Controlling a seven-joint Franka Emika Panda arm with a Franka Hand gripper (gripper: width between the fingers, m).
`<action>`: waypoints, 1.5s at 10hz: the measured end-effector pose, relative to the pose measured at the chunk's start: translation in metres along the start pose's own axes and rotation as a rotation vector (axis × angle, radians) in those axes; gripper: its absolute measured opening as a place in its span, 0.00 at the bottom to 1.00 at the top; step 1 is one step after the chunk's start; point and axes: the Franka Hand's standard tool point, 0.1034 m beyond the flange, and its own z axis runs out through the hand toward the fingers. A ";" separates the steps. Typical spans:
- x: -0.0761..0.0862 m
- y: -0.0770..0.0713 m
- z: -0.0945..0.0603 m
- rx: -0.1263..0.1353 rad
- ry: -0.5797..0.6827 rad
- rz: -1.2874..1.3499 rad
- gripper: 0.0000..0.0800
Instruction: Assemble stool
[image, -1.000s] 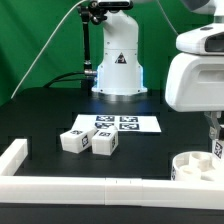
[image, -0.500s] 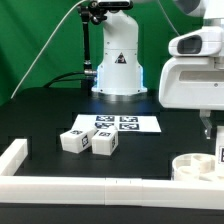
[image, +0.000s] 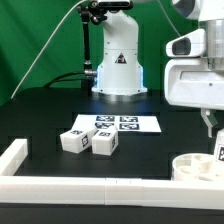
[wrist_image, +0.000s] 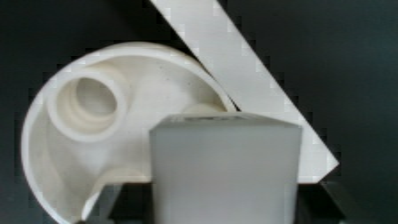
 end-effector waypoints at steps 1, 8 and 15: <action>0.000 0.000 0.000 0.001 -0.001 0.046 0.43; 0.007 0.001 -0.001 0.112 -0.056 0.678 0.43; 0.005 -0.003 0.000 0.165 -0.126 1.178 0.43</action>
Offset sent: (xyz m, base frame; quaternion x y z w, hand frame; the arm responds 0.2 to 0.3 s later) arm 0.0000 0.0000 0.0000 0.0000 0.0000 0.1938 0.9810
